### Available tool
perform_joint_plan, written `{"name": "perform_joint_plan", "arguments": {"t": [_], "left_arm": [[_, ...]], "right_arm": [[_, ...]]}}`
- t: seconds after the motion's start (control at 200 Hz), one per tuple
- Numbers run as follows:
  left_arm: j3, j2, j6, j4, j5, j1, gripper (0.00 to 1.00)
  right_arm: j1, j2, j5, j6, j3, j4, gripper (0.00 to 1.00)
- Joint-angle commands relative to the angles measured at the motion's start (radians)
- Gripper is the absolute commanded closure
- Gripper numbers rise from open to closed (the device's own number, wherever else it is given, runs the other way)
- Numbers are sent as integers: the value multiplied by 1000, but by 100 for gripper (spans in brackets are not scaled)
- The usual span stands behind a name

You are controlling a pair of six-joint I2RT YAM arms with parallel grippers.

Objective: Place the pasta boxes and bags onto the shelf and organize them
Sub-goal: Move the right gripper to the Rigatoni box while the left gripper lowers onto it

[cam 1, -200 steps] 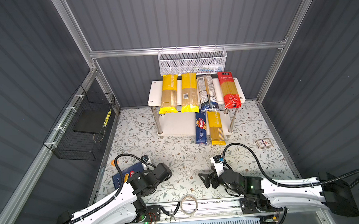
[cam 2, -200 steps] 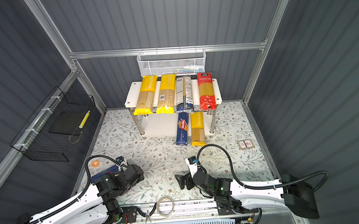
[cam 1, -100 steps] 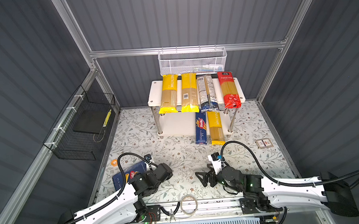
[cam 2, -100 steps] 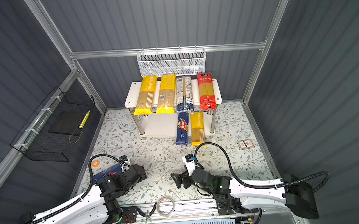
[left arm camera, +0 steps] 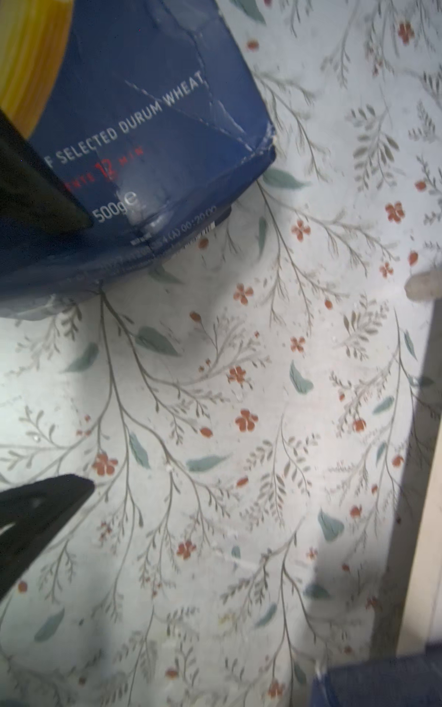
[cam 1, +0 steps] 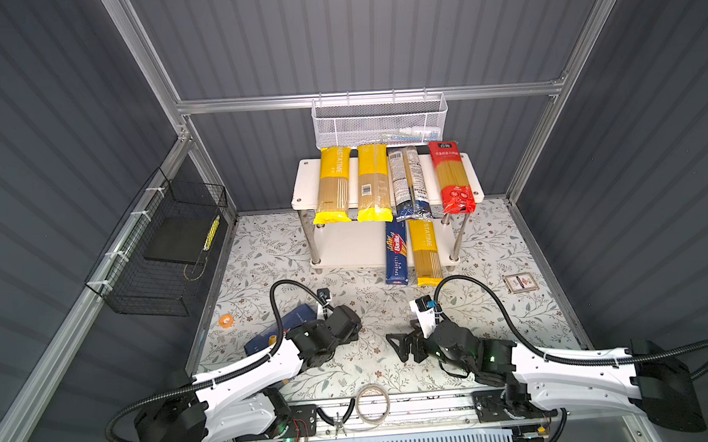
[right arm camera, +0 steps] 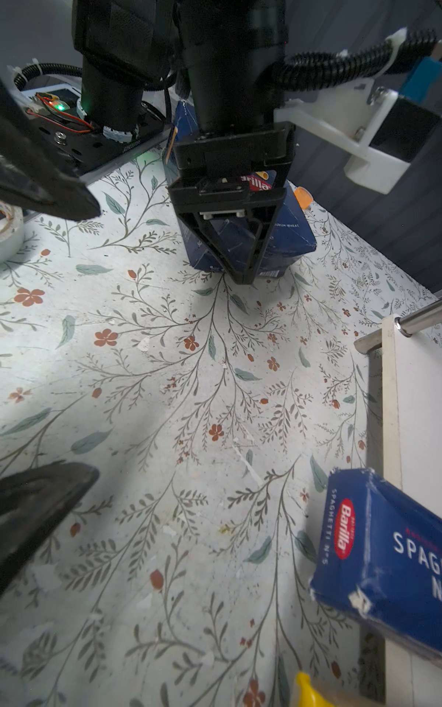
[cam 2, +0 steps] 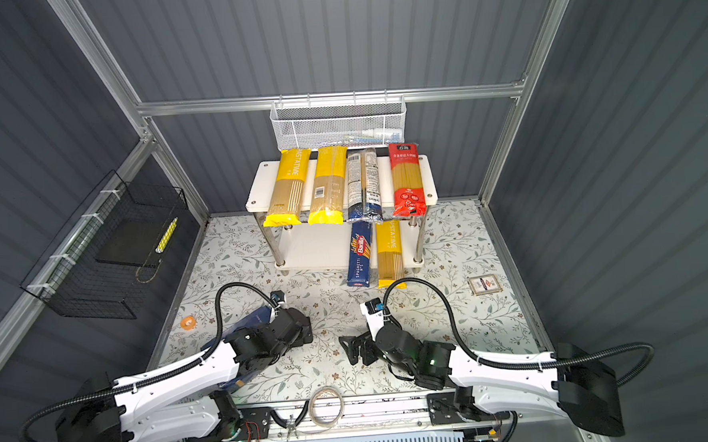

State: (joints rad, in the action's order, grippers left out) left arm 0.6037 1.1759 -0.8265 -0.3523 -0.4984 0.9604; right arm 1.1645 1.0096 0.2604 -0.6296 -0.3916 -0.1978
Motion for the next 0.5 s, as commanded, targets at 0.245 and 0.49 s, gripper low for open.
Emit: {"name": "perform_joint_plan", "arguments": {"t": [0.245, 0.49], "left_arm": [[175, 39, 31, -74, 155, 57, 0], [217, -299, -120, -503, -118, 26, 0]], "right_arm": [[-69, 11, -145, 85, -91, 125, 1], [-216, 94, -352, 174, -168, 135, 1]]}}
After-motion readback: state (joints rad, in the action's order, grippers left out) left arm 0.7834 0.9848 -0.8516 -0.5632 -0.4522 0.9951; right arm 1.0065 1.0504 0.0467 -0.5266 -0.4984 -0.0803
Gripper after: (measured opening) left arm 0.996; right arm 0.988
